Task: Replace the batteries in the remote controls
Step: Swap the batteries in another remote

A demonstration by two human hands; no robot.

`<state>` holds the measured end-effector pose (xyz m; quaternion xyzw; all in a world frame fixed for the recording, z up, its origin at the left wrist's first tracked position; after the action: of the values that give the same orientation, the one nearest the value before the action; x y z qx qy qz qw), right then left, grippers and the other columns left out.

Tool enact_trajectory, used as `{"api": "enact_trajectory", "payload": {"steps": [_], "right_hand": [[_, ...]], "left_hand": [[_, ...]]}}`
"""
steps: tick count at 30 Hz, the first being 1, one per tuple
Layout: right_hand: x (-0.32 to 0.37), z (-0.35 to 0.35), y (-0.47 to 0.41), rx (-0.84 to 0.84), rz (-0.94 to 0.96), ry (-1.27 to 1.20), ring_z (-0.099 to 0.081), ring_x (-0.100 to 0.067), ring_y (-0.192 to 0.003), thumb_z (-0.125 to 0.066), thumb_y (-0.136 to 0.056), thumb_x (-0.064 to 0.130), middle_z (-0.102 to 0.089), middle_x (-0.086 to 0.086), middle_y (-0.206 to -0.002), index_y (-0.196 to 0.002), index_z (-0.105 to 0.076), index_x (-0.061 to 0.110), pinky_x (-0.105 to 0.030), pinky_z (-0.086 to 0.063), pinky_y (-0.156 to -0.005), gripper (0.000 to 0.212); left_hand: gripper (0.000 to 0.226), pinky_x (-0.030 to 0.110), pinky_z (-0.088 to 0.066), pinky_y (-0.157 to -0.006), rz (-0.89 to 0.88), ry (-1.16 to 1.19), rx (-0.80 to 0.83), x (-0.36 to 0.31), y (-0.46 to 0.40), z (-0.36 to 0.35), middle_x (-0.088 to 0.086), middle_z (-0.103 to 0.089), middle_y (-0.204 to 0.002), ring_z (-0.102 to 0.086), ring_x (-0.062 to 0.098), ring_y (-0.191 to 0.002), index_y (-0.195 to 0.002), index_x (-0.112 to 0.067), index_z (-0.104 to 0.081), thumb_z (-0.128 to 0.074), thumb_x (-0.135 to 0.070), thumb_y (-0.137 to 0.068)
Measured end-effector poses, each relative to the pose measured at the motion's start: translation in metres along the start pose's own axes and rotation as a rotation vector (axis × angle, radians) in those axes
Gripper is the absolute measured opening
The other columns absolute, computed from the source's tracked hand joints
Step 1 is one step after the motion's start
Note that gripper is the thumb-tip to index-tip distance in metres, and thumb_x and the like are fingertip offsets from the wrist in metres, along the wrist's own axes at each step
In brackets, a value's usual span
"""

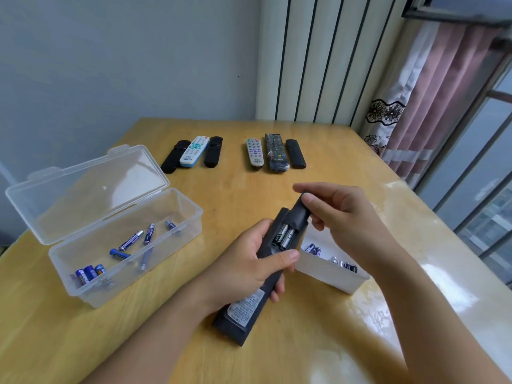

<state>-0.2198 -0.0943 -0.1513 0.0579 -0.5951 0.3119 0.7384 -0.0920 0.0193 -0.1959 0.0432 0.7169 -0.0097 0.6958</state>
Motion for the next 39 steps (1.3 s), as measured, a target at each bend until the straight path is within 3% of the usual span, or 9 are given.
{"api": "enact_trajectory", "payload": {"steps": [4,10,17,25,29,32,34,37,39], "right_hand": [[0.001,-0.014,0.002,-0.029,0.034,0.083,-0.058,0.004,-0.059,-0.067,-0.096,0.015,-0.068,0.022,-0.068,-0.115,-0.073,0.013,-0.01,-0.043,-0.059,0.021],[0.006,-0.022,0.007,-0.094,0.054,0.22,-0.064,-0.004,-0.085,-0.069,-0.094,0.026,-0.072,0.011,-0.093,-0.111,-0.075,0.025,-0.026,-0.054,-0.077,0.018],[0.017,-0.037,0.012,-0.004,0.17,0.447,-0.058,-0.005,-0.089,-0.076,-0.087,0.032,-0.057,0.011,-0.099,-0.117,-0.074,0.023,-0.019,-0.05,-0.071,0.031],[0.01,-0.044,0.015,0.101,0.155,0.453,-0.059,0.0,-0.1,-0.077,-0.077,0.054,-0.058,0.019,-0.108,-0.124,-0.068,0.029,-0.02,-0.05,-0.08,0.054],[0.013,-0.04,0.013,0.174,0.159,0.356,-0.068,-0.007,-0.09,-0.069,-0.089,0.045,-0.071,0.013,-0.101,-0.12,-0.061,0.031,-0.019,-0.052,-0.075,0.035],[0.017,-0.02,0.006,0.232,0.055,0.058,-0.069,-0.018,-0.074,-0.071,-0.093,0.023,-0.073,-0.002,-0.094,-0.128,-0.06,0.023,-0.031,-0.053,-0.063,0.036],[0.019,-0.01,0.006,0.25,0.039,0.032,-0.064,-0.02,-0.069,-0.066,-0.093,0.01,-0.072,-0.006,-0.091,-0.126,-0.064,0.015,-0.035,-0.051,-0.057,0.033],[0.033,-0.007,0.008,0.251,0.129,0.137,-0.067,-0.021,-0.069,-0.065,-0.094,0.002,-0.073,-0.006,-0.088,-0.114,-0.07,0.014,-0.035,-0.056,-0.063,0.024],[0.056,0.001,0.003,0.111,0.237,0.174,-0.072,-0.019,-0.073,-0.07,-0.09,-0.002,-0.073,0.002,-0.091,-0.107,-0.07,0.023,-0.032,-0.06,-0.068,0.03]], "left_hand": [[0.023,0.033,-0.056,-0.054,-0.003,0.01,-0.018,-0.001,0.0,0.001,0.007,-0.065,-0.087,-0.062,0.021,-0.063,-0.122,-0.016,-0.054,-0.061,-0.023,-0.101],[0.025,0.033,-0.055,-0.054,-0.029,0.074,-0.076,0.001,-0.001,0.001,0.008,-0.064,-0.085,-0.062,0.021,-0.062,-0.119,-0.011,-0.053,-0.063,-0.024,-0.1],[0.048,0.032,-0.051,-0.049,-0.07,0.012,-0.147,0.004,-0.001,0.007,0.011,-0.061,-0.079,-0.055,0.024,-0.057,-0.118,-0.001,-0.046,-0.078,0.006,-0.083],[0.034,0.028,-0.049,-0.045,-0.024,0.003,-0.188,0.012,-0.002,0.011,-0.003,-0.058,-0.058,-0.053,0.018,-0.045,-0.108,-0.005,-0.048,-0.075,-0.001,-0.087],[0.025,0.032,-0.053,-0.047,-0.063,0.029,-0.18,0.003,-0.006,0.014,0.005,-0.062,-0.072,-0.059,0.023,-0.055,-0.111,-0.009,-0.054,-0.07,-0.007,-0.093],[0.021,0.034,-0.058,-0.055,-0.108,0.007,-0.063,-0.01,-0.013,0.02,0.011,-0.069,-0.083,-0.067,0.024,-0.068,-0.117,-0.017,-0.064,-0.069,-0.018,-0.096],[0.022,0.037,-0.06,-0.06,-0.12,-0.057,-0.062,-0.011,-0.014,0.025,0.011,-0.075,-0.088,-0.071,0.025,-0.072,-0.116,-0.026,-0.07,-0.071,-0.024,-0.095],[0.026,0.042,-0.063,-0.074,-0.182,-0.117,-0.224,-0.013,-0.012,0.039,0.004,-0.079,-0.092,-0.076,0.02,-0.083,-0.113,-0.034,-0.072,-0.074,-0.044,-0.089],[0.035,0.032,-0.061,-0.08,-0.252,-0.104,-0.476,-0.018,-0.008,0.059,-0.003,-0.079,-0.098,-0.075,0.011,-0.092,-0.112,-0.032,-0.07,-0.064,-0.059,-0.089]]}}
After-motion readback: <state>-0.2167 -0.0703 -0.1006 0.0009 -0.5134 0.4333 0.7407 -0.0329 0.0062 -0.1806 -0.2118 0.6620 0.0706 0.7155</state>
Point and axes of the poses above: each hand's wrist, its own y-axis away from the middle knuckle, its own z-axis out of the back of the hand, x = y × z, the point moved 6 cm from there along -y, towards the middle knuckle
